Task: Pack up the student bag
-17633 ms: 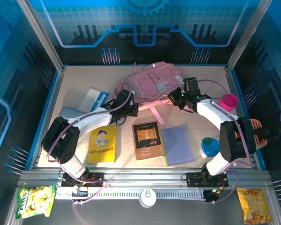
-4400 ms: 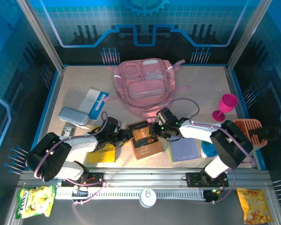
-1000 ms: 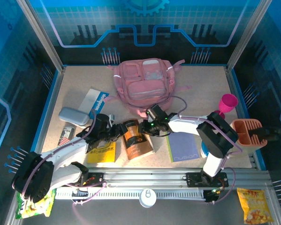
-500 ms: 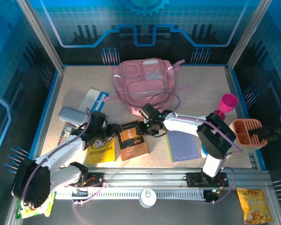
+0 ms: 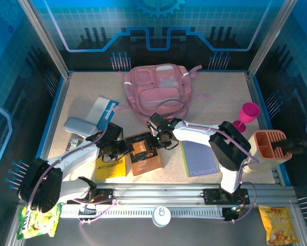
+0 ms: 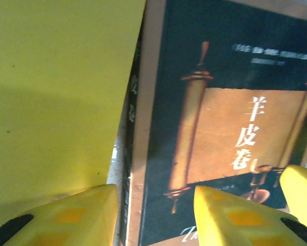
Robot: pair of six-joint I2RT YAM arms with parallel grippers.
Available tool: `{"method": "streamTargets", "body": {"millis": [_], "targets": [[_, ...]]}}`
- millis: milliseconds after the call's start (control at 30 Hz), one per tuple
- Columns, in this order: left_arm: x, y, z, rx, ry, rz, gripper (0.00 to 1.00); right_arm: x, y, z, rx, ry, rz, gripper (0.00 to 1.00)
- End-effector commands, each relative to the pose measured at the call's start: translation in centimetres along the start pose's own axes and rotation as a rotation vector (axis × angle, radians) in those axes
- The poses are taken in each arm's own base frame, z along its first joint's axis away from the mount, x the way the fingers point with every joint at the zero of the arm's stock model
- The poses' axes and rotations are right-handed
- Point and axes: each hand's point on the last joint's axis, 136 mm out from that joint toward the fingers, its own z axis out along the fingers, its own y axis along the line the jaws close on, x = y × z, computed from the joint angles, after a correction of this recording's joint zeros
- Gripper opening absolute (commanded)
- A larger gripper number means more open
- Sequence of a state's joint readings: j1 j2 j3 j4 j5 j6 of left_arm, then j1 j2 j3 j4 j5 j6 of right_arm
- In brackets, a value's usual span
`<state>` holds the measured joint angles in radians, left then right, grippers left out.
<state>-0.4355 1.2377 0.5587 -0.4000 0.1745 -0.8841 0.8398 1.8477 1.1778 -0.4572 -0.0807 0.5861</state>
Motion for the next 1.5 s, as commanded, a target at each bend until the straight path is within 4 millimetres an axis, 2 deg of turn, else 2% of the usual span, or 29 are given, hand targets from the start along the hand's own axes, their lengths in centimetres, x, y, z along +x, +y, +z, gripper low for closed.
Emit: {"method": "streamTargets", "body": {"millis": [0, 200, 467, 567, 667, 800, 933, 1000, 1200, 1300, 1467], "targets": [[0.1, 0.0, 0.3, -0.045, 0.017, 0.001, 0.42, 1.2, 0.7, 0.7, -0.029, 0.068, -0.028, 0.61], [0.9, 0.3, 2.1, -0.095, 0.060, 0.014, 0.40, 1.5, 2.0, 0.3, -0.095, 0.096, -0.041, 0.53], [1.4, 1.2, 3.8, -0.177, 0.092, 0.020, 0.34, 0.8, 3.9, -2.6, -0.153, 0.064, -0.061, 0.47], [1.4, 1.5, 3.9, -0.191, 0.097, 0.019, 0.34, 0.6, 3.6, -3.3, -0.128, 0.051, -0.044, 0.43], [1.4, 1.4, 3.9, -0.186, 0.095, 0.019, 0.34, 0.3, 2.8, -3.7, -0.092, 0.028, -0.009, 0.33], [1.0, 0.3, 3.4, -0.138, 0.079, 0.033, 0.37, -0.4, 2.1, -4.2, -0.105, -0.018, 0.035, 0.14], [0.1, -1.9, 2.0, -0.022, 0.058, 0.041, 0.44, -1.2, 2.3, -5.2, -0.172, -0.076, 0.047, 0.00], [-0.5, -3.0, 0.9, 0.053, 0.047, 0.039, 0.51, -1.8, 2.7, -6.1, -0.220, -0.109, 0.039, 0.00], [-2.9, -6.3, -3.7, 0.281, -0.042, 0.058, 0.86, -4.1, 4.9, -10.3, -0.447, -0.201, 0.006, 0.00], [-3.5, -6.9, -4.8, 0.348, -0.054, 0.058, 0.99, -5.1, 5.1, -12.5, -0.531, -0.234, 0.013, 0.00], [-3.4, -8.0, -4.7, 0.426, -0.034, 0.110, 0.99, -5.8, 4.9, -14.9, -0.635, -0.256, 0.031, 0.00]]}}
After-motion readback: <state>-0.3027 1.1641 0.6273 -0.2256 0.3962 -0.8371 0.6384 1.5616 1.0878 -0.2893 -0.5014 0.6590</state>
